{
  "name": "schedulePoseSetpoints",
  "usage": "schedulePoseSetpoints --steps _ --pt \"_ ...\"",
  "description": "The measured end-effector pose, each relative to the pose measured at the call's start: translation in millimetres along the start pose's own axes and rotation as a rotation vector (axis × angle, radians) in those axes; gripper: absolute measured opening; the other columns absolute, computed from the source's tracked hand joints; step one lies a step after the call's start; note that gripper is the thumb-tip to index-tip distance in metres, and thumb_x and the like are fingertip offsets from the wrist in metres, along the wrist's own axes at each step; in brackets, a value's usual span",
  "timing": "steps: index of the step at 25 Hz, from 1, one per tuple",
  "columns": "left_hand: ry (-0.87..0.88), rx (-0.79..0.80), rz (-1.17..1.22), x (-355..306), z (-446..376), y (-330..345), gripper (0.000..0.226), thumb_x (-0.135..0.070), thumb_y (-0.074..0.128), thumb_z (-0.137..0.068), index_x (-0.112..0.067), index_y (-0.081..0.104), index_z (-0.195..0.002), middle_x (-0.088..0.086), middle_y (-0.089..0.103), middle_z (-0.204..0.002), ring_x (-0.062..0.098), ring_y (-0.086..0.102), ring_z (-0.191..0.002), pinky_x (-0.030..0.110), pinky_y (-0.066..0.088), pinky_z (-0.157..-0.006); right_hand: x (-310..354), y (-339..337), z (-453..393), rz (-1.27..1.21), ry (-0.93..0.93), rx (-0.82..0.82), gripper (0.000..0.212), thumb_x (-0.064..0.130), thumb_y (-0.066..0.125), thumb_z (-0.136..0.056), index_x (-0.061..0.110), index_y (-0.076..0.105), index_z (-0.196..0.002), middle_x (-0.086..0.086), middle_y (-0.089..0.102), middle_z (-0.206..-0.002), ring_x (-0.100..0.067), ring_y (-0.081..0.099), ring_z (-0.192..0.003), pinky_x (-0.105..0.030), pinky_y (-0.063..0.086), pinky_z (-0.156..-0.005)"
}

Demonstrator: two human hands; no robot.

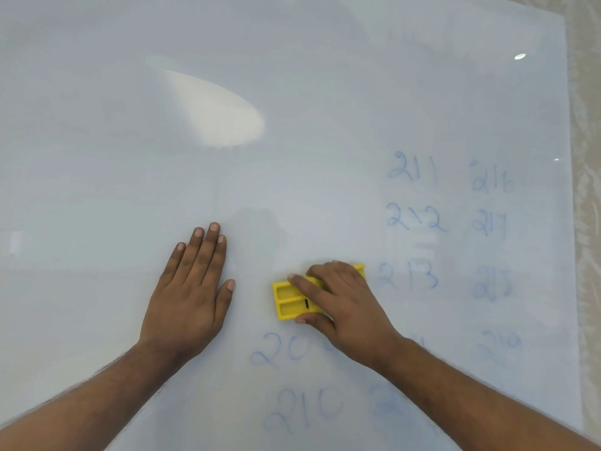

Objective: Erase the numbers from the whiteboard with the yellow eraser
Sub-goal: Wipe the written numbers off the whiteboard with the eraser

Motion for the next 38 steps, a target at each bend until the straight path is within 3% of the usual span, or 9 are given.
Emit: schedulePoseSetpoints --steps 4,10,13,24,26,31,38 --pt "0.009 0.014 -0.002 -0.5 8.9 0.9 0.065 -0.036 0.031 -0.104 -0.002 0.023 -0.159 0.012 0.017 -0.17 0.026 0.014 -0.158 0.045 0.014 -0.128 -7.9 -4.4 12.8 0.086 -0.102 0.081 0.05 0.05 0.05 -0.097 0.019 0.054 -0.137 -0.005 0.057 -0.118 -0.026 0.051 -0.108 -0.039 0.037 -0.104" --pt "-0.009 0.005 -0.003 -1.1 15.2 0.6 0.065 -0.035 0.031 -0.104 -0.002 0.023 -0.159 0.011 0.017 -0.17 0.026 0.016 -0.158 0.046 0.016 -0.127 -40.6 -25.4 -27.0 0.026 0.164 -0.115 0.054 0.05 0.052 -0.094 0.018 0.054 -0.137 -0.006 0.057 -0.117 -0.027 0.053 -0.109 -0.036 0.037 -0.096" --pt "-0.007 0.0 0.0 -0.9 16.1 0.6 0.065 -0.034 0.032 -0.104 -0.002 0.023 -0.159 0.011 0.017 -0.17 0.027 0.016 -0.157 0.047 0.017 -0.127 -27.6 -16.9 -33.4 -0.023 0.207 -0.158 0.053 0.049 0.054 -0.093 0.019 0.054 -0.137 -0.005 0.056 -0.119 -0.025 0.052 -0.111 -0.035 0.034 -0.097" --pt "-0.013 0.022 -0.002 -2.2 38.0 4.4 0.065 -0.035 0.032 -0.104 -0.002 0.023 -0.159 0.012 0.017 -0.17 0.027 0.015 -0.158 0.047 0.016 -0.127 23.4 15.2 21.2 0.067 -0.139 0.109 0.052 0.053 0.052 -0.096 0.018 0.055 -0.134 -0.005 0.058 -0.116 -0.026 0.054 -0.102 -0.039 0.042 -0.089" --pt "-0.019 0.034 0.005 -2.8 44.6 5.3 0.065 -0.035 0.032 -0.104 -0.003 0.022 -0.16 0.011 0.016 -0.17 0.027 0.013 -0.158 0.046 0.014 -0.128 14.7 9.0 14.2 0.107 -0.121 0.113 0.053 0.053 0.055 -0.094 0.016 0.057 -0.131 -0.005 0.058 -0.114 -0.026 0.055 -0.101 -0.039 0.042 -0.087" --pt "-0.046 0.031 0.021 -5.4 54.6 7.3 0.065 -0.034 0.031 -0.104 -0.002 0.022 -0.159 0.012 0.017 -0.17 0.028 0.014 -0.158 0.047 0.014 -0.128 5.0 -2.2 -15.4 0.021 0.13 -0.017 0.05 0.051 0.056 -0.091 0.015 0.056 -0.127 -0.001 0.055 -0.109 -0.024 0.052 -0.1 -0.035 0.036 -0.087" --pt "-0.026 0.02 0.029 -5.6 59.2 6.7 0.065 -0.035 0.033 -0.104 -0.002 0.022 -0.159 0.014 0.019 -0.169 0.029 0.015 -0.157 0.048 0.015 -0.127 60.7 34.6 2.7 -0.008 -0.023 0.094 0.05 0.053 0.055 -0.091 0.02 0.056 -0.129 -0.003 0.055 -0.114 -0.026 0.051 -0.102 -0.04 0.035 -0.09"
Point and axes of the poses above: each hand's wrist, its own z-axis away from the middle knuckle, its own y-axis out of the palm, x = y × z, the point moved 10 cm from there along -z, towards the middle knuckle
